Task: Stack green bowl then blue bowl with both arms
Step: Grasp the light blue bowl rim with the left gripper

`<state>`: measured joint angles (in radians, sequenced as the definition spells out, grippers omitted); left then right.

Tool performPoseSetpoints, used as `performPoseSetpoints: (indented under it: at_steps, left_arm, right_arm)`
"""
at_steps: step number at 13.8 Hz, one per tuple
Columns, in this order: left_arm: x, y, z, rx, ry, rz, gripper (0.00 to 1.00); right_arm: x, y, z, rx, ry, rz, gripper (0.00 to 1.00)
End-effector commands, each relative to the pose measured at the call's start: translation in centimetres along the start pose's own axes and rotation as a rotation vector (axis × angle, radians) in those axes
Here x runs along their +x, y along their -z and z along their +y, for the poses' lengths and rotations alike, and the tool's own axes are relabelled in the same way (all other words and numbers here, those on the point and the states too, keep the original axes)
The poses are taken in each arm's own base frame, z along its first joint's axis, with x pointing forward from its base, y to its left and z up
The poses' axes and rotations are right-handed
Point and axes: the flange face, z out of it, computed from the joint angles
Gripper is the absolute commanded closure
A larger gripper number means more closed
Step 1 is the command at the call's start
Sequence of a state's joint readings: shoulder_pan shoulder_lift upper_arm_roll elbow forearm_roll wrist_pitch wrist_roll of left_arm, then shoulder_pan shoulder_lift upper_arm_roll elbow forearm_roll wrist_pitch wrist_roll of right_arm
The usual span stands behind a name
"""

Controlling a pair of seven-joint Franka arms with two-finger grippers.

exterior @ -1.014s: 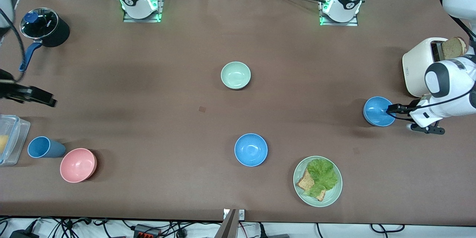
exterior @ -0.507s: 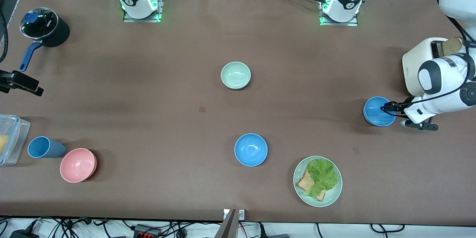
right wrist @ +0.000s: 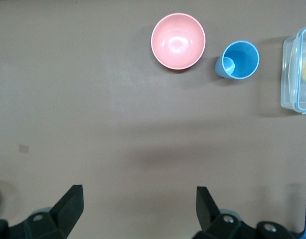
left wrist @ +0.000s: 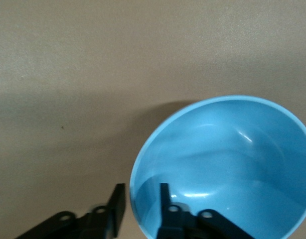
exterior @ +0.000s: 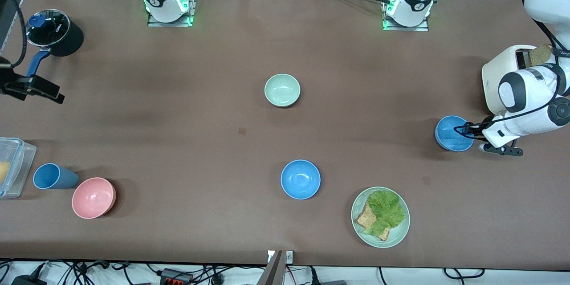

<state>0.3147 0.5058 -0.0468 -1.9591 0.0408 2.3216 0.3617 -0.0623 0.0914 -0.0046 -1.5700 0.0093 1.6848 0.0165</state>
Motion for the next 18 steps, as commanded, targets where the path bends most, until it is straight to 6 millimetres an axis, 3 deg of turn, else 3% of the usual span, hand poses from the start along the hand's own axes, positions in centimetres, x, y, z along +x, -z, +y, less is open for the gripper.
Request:
performPoseSetpoints:
  at_steps: [1,3,7,11,15,18]
  left_arm:
    - [-0.2,0.2,0.1,0.011,-0.012,0.01,0.89]
    - [0.1,0.1,0.6,0.012,-0.001,0.01,0.99]
    - [0.5,0.9,1.2,0.008,0.006,0.008,0.99]
    - [1.4,5.7,3.8,-0.053,0.045,-0.042,0.99]
    - [3.0,12.1,12.5,-0.103,0.154,-0.1,0.99]
    - [3.9,16.0,21.1,-0.125,0.24,-0.144,0.99]
  right_arm:
    - [-2.9,-0.6,0.1,-0.009,0.015,0.015,0.0]
    - [-3.6,-1.0,0.0,-0.017,0.02,0.024,0.0]
    - [-3.3,-0.3,0.2,-0.015,0.026,0.023,0.0]
    - [-3.2,-0.1,0.2,-0.015,0.03,0.027,0.0]
    - [-3.2,-0.2,0.1,-0.015,0.049,0.022,0.0]
    - [-3.0,-0.7,-0.1,-0.01,0.045,0.013,0.0]
